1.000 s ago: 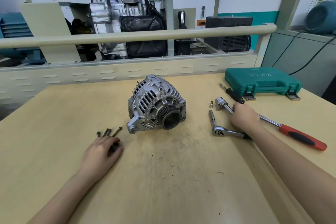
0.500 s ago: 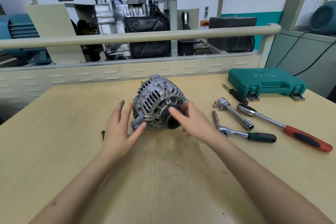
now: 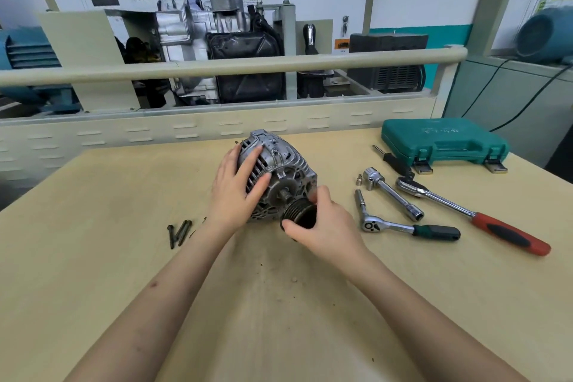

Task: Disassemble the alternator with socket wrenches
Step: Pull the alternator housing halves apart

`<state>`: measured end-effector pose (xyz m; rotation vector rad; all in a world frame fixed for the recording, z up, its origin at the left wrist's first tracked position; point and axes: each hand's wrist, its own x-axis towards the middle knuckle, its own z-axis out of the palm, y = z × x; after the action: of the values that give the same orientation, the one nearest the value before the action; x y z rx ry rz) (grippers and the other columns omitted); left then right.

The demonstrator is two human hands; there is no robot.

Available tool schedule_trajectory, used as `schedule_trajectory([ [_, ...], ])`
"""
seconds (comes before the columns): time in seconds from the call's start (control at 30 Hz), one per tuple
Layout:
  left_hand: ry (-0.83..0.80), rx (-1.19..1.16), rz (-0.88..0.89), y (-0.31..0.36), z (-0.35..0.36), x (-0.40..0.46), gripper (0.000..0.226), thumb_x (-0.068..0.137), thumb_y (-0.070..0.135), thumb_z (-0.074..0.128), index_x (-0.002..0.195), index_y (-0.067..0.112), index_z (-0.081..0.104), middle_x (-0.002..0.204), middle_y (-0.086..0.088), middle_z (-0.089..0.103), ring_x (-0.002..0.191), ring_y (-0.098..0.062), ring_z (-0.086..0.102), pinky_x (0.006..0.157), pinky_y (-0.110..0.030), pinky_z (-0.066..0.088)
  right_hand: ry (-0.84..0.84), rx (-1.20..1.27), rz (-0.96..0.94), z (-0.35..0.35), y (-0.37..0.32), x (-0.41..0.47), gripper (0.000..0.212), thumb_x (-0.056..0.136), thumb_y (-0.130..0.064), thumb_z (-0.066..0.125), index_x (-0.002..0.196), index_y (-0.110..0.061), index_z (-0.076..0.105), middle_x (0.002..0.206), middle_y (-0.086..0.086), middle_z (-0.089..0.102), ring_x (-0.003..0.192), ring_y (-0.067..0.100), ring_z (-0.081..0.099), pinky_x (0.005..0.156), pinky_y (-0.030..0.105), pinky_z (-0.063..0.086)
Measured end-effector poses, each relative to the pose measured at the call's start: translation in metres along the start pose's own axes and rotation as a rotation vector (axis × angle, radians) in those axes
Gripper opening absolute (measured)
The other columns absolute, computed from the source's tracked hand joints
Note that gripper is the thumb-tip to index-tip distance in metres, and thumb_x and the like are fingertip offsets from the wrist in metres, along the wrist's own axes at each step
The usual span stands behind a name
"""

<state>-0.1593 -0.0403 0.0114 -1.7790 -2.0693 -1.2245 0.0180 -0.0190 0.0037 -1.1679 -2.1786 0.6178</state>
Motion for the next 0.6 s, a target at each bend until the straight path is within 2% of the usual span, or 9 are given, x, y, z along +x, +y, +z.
schedule_trajectory([
  [0.13,0.007,-0.037,0.002,0.007,-0.006,-0.007,0.051,0.092,0.036,0.051,0.139,0.021,0.038,0.151,-0.013,0.024,0.140,-0.024,0.018,0.112,-0.034,0.013,-0.030,0.181,0.009,0.003,0.009,-0.015,0.047,0.069,-0.052,0.064,0.094,-0.028,0.034,0.092,-0.006,0.060,0.081,0.014,0.058,0.064,0.027,0.044],
  [0.2,0.051,-0.045,0.125,0.017,-0.014,-0.020,0.049,0.088,0.036,0.051,0.128,0.009,0.052,0.140,-0.016,0.040,0.132,-0.023,0.032,0.108,-0.036,0.024,-0.043,0.298,0.010,0.004,0.009,-0.018,0.047,0.066,-0.050,0.067,0.095,-0.029,0.036,0.093,-0.007,0.061,0.078,0.007,0.057,0.060,0.019,0.042],
  [0.27,0.050,-0.074,0.208,0.022,-0.024,-0.040,0.048,0.083,0.041,0.050,0.114,0.006,0.061,0.122,-0.008,0.055,0.117,-0.013,0.044,0.098,-0.033,0.035,-0.055,0.403,-0.027,0.006,0.004,-0.019,0.051,0.061,-0.052,0.068,0.098,-0.032,0.039,0.096,-0.008,0.061,0.077,0.001,0.057,0.060,0.014,0.040],
  [0.33,-0.086,-0.220,0.094,0.028,-0.036,-0.060,0.049,0.077,0.051,0.052,0.113,0.019,0.059,0.113,0.006,0.058,0.105,-0.007,0.053,0.090,-0.026,0.042,-0.077,0.525,-0.077,0.012,-0.005,-0.021,0.052,0.057,-0.052,0.067,0.099,-0.035,0.041,0.097,-0.009,0.060,0.076,-0.005,0.058,0.063,0.009,0.042],
  [0.4,-0.269,-0.450,-0.153,0.032,-0.045,-0.073,0.054,0.075,0.056,0.063,0.117,0.022,0.056,0.110,0.009,0.062,0.099,-0.006,0.060,0.085,-0.025,0.049,-0.115,0.617,-0.126,0.022,-0.017,-0.025,0.050,0.058,-0.050,0.067,0.099,-0.040,0.040,0.099,-0.012,0.059,0.081,-0.008,0.060,0.067,0.010,0.046],
  [0.47,-0.341,-0.676,-0.347,0.027,-0.054,-0.080,0.054,0.068,0.041,0.067,0.117,0.018,0.058,0.096,0.006,0.070,0.088,-0.005,0.065,0.074,-0.025,0.055,-0.172,0.627,-0.168,0.034,-0.028,-0.031,0.052,0.061,-0.048,0.068,0.103,-0.042,0.038,0.105,-0.013,0.057,0.092,-0.004,0.060,0.078,0.017,0.051],
  [0.53,-0.309,-0.667,-0.349,0.015,-0.066,-0.089,0.044,0.065,0.030,0.068,0.107,0.021,0.062,0.087,0.011,0.072,0.082,0.000,0.065,0.067,-0.015,0.052,-0.283,0.558,-0.230,0.042,-0.038,-0.036,0.063,0.067,-0.044,0.072,0.119,-0.033,0.037,0.118,-0.011,0.053,0.106,-0.001,0.055,0.092,0.024,0.048],
  [0.6,-0.273,-0.511,-0.346,-0.003,-0.077,-0.098,0.042,0.065,0.023,0.076,0.104,0.024,0.061,0.089,0.014,0.072,0.086,0.001,0.064,0.074,-0.010,0.047,-0.401,0.396,-0.321,0.041,-0.045,-0.033,0.077,0.072,-0.042,0.073,0.135,-0.025,0.031,0.133,-0.007,0.044,0.120,0.003,0.044,0.103,0.025,0.038],
])
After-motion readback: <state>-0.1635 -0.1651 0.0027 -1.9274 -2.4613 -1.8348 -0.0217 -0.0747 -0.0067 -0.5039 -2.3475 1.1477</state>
